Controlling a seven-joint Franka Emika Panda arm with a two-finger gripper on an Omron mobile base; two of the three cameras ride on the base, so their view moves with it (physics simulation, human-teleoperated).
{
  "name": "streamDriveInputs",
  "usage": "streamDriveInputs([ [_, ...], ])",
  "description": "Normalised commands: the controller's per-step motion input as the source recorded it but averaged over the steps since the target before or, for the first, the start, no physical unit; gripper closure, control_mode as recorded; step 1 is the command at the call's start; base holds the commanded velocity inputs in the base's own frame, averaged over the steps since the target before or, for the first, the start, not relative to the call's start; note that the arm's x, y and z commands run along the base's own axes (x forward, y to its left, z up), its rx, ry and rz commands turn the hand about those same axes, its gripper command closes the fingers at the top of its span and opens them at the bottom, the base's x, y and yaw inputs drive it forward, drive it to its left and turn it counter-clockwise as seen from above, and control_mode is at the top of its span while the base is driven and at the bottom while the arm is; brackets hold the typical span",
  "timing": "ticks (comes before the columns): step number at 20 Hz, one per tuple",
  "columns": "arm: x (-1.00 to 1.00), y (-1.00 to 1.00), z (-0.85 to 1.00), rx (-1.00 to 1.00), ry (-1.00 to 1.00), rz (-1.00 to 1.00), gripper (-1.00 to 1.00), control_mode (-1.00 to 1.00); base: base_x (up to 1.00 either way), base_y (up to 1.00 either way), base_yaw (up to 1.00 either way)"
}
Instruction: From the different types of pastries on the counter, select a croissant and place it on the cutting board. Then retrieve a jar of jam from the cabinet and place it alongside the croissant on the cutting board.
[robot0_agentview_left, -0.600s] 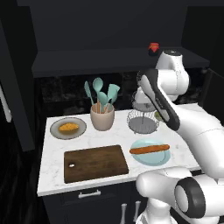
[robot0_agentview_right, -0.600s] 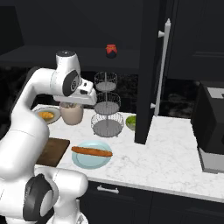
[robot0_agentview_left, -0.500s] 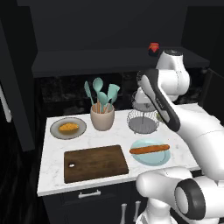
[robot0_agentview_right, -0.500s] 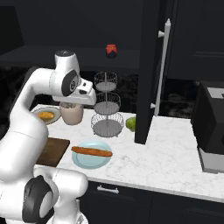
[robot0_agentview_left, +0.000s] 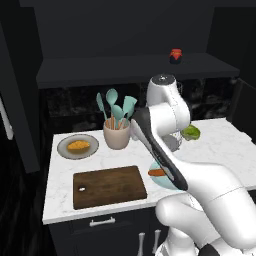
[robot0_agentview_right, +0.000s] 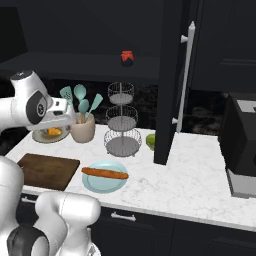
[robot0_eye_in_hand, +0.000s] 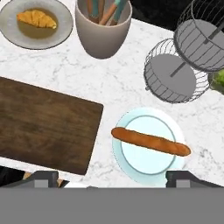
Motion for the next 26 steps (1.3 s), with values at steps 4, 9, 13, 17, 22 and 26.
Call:
streamDriveInputs([
  [4,0.3,0.98,-0.25,0.0,0.03,0.43,-1.0,-1.0,0.0,0.0,0.0],
  [9,0.33,0.88,-0.21,0.0,0.08,0.45,-1.0,-1.0,0.0,0.0,0.0],
  [13,0.43,0.78,-0.35,-0.02,0.1,0.23,-1.0,-1.0,0.0,0.0,0.0],
  [17,0.35,0.62,-0.41,-0.09,0.07,0.12,-1.0,-1.0,0.0,0.0,0.0],
  [22,0.24,0.19,-0.2,-0.11,0.04,0.08,-1.0,-1.0,0.0,0.0,0.0],
  [26,0.46,0.09,-0.17,-0.03,0.0,0.09,-1.0,-1.0,0.0,0.0,0.0],
])
